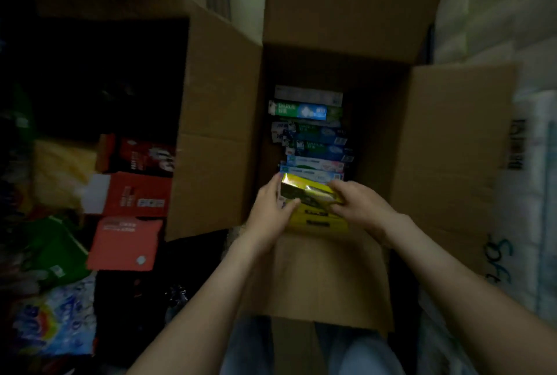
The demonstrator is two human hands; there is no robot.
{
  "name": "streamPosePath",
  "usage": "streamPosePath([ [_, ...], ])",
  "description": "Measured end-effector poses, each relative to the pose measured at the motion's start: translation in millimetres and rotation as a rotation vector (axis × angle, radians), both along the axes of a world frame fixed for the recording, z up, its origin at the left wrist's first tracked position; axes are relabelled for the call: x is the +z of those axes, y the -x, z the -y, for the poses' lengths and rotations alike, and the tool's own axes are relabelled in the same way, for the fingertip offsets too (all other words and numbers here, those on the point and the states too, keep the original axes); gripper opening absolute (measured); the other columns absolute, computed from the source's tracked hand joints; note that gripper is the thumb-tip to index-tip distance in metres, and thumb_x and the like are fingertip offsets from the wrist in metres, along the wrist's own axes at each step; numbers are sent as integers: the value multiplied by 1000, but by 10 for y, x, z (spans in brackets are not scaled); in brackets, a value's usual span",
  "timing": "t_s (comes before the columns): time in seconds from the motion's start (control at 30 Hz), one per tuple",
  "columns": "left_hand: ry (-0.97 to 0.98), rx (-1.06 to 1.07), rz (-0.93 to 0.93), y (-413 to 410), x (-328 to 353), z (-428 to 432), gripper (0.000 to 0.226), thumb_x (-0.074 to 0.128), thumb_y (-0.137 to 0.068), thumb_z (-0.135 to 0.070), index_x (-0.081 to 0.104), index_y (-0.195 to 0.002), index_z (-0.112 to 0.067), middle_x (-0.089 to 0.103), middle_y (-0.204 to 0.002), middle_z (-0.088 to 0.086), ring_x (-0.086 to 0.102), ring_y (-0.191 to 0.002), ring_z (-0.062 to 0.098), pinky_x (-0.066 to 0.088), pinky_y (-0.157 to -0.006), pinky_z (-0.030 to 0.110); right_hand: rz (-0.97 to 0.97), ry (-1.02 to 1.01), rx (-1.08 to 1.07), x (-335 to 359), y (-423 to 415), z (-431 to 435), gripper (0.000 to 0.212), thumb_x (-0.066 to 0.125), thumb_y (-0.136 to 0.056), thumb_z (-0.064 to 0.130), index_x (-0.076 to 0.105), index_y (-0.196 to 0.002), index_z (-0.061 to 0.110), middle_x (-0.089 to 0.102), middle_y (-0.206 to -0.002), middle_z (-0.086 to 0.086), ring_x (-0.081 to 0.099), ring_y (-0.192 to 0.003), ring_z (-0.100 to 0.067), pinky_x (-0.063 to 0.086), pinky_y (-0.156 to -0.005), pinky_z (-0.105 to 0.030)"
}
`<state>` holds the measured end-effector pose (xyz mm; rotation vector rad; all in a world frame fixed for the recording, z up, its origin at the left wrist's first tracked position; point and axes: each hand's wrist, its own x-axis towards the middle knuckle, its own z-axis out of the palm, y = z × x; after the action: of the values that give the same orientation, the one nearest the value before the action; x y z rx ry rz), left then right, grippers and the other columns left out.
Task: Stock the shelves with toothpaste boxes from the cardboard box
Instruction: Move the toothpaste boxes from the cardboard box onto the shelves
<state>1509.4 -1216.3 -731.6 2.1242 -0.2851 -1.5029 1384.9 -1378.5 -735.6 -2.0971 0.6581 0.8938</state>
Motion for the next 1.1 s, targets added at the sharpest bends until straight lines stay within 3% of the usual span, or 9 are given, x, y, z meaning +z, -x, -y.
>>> streamPosePath([
  [0.13,182,341,-124,-293,1007,-148,53,63,-89,-39,43,-137,-31,47,-137,-6,47,-123,10,43,-98,28,34,-227,-151,1215,-419,32,37,65,-88,32,50,-121,30,58,-107,10,57,-95,-9,49,-80,-27],
  [0.23,351,450,-69,-598,1848,-256,21,62,-92,-20,56,-111,-17,63,-106,0,61,-99,12,49,-79,18,75,-281,-201,2060,-761,-34,35,69,-85,32,54,-117,32,62,-107,8,60,-96,-8,50,-87,-32],
  [0.33,492,529,-15,-921,2723,-520,7,59,-93,-15,56,-99,-14,63,-98,4,61,-96,21,50,-86,37,150,-236,-220,2870,-1128,-234,35,71,-83,35,57,-114,28,61,-106,7,57,-93,-7,47,-82,-26],
  [0.5,591,789,48,-1403,3750,-1126,14,51,-98,-20,55,-105,-8,62,-106,12,64,-95,16,56,-79,30,291,-226,-330,3814,-1704,-578,43,75,-71,53,62,-102,26,63,-99,0,60,-88,-14,49,-74,-31],
  [0.67,666,955,227,-1879,4597,-2048,19,51,-98,-20,56,-108,-4,64,-105,11,65,-93,16,56,-81,32,494,-328,-191,4766,-2547,-1358,30,70,-83,27,64,-107,10,66,-94,-7,60,-77,-16,46,-66,-28],
  [0.77,603,949,440,-2008,5007,-2709,18,51,-98,-28,56,-102,-11,64,-104,5,64,-90,11,56,-81,30,562,-399,-63,5176,-2942,-1933,19,65,-87,14,62,-103,4,63,-79,-4,58,-60,-7,46,-52,-16],
  [0.87,447,938,678,-2029,5300,-3399,17,52,-95,-43,57,-95,-27,66,-100,-5,64,-93,12,53,-88,37,639,-425,91,5449,-3313,-2555,17,65,-87,9,62,-100,-1,61,-73,-4,55,-56,-7,45,-51,-15],
  [0.97,266,999,891,-1941,5540,-3982,26,47,-95,-49,56,-104,-25,63,-99,-7,60,-92,14,48,-78,31,696,-437,266,5665,-3595,-3195,20,64,-87,6,60,-102,-6,59,-72,-6,54,-56,-8,44,-51,-14],
  [1.1,154,1122,990,-1713,5819,-4629,37,43,-96,-51,56,-109,-19,63,-97,-4,60,-87,13,48,-73,31,714,-498,443,5947,-3758,-3975,22,66,-87,10,62,-103,-3,63,-77,-7,58,-62,-9,45,-55,-15],
])
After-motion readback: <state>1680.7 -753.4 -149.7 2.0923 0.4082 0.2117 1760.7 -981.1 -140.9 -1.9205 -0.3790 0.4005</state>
